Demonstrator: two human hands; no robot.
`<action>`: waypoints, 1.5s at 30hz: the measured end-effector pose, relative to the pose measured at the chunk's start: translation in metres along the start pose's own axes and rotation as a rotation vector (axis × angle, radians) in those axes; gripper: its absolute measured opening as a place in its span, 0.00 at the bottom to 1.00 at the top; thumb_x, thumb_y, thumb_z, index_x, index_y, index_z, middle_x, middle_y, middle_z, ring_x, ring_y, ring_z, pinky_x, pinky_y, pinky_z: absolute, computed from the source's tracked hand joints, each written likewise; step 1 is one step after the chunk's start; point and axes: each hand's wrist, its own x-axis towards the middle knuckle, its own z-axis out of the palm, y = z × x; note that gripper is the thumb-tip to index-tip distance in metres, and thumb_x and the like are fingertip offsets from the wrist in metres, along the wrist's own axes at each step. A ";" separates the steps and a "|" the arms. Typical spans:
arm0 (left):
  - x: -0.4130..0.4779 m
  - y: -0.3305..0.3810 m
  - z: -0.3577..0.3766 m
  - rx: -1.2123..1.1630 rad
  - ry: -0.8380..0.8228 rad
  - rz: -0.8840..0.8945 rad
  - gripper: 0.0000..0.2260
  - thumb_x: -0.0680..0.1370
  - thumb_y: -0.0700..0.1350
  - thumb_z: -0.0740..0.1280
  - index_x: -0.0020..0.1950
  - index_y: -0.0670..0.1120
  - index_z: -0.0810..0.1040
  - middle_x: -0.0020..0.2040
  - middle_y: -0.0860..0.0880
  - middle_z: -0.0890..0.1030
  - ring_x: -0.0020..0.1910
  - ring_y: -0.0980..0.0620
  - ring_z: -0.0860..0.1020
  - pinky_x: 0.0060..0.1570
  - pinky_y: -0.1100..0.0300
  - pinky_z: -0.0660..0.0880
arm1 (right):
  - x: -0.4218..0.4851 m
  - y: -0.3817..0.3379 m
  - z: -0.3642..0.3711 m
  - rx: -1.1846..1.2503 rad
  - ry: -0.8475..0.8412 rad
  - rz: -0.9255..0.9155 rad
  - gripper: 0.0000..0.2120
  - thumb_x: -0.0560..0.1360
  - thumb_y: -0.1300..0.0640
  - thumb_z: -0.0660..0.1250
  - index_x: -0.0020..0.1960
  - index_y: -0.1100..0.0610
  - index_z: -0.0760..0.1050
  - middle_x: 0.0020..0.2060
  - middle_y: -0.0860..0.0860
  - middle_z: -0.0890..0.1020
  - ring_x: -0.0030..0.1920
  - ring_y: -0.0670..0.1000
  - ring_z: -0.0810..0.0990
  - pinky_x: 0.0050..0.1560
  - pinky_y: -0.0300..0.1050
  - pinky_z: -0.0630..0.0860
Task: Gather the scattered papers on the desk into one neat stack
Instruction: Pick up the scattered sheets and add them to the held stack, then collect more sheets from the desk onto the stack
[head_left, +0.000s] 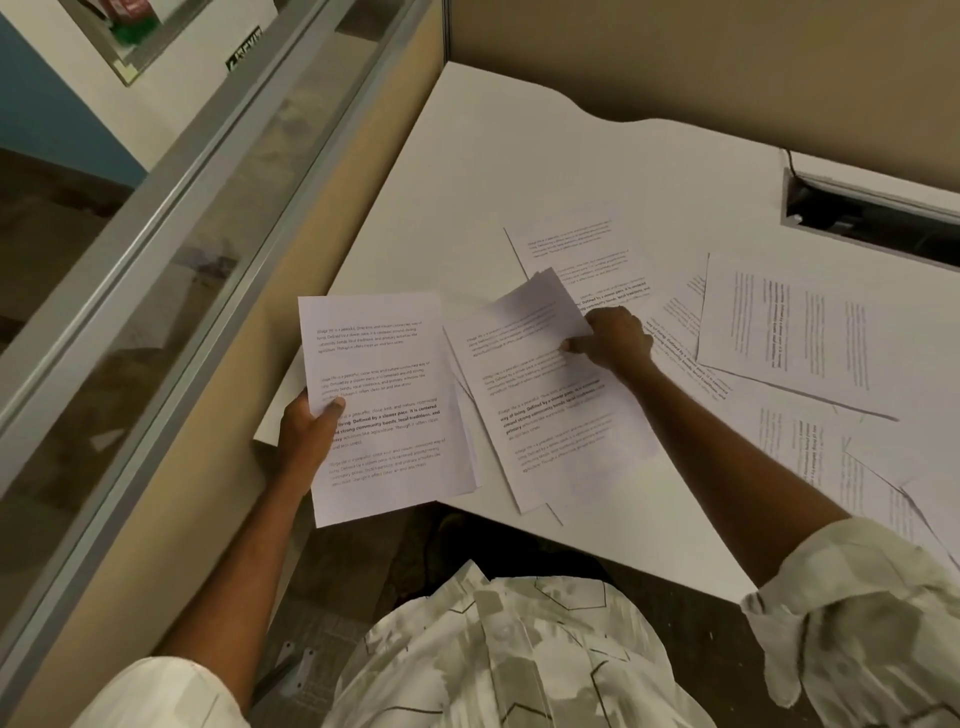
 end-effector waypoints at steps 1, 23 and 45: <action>-0.001 0.001 0.000 -0.017 -0.007 -0.006 0.12 0.83 0.43 0.67 0.66 0.44 0.78 0.57 0.44 0.83 0.53 0.41 0.83 0.53 0.43 0.82 | -0.001 0.003 -0.005 0.084 0.012 -0.020 0.21 0.75 0.50 0.78 0.63 0.60 0.81 0.59 0.58 0.82 0.61 0.60 0.80 0.58 0.53 0.75; -0.035 0.146 0.039 -0.433 -0.365 0.172 0.07 0.76 0.46 0.71 0.52 0.52 0.86 0.46 0.48 0.89 0.43 0.50 0.87 0.39 0.61 0.81 | -0.070 0.001 -0.028 1.311 -0.264 -0.218 0.21 0.80 0.68 0.68 0.72 0.63 0.73 0.66 0.58 0.83 0.64 0.60 0.83 0.59 0.53 0.84; -0.081 0.138 0.050 -0.367 -0.322 0.464 0.19 0.73 0.47 0.78 0.61 0.58 0.79 0.53 0.62 0.85 0.56 0.57 0.83 0.49 0.63 0.82 | -0.147 -0.009 0.021 0.915 0.106 -0.462 0.20 0.80 0.58 0.72 0.71 0.56 0.74 0.62 0.51 0.84 0.63 0.55 0.83 0.61 0.54 0.83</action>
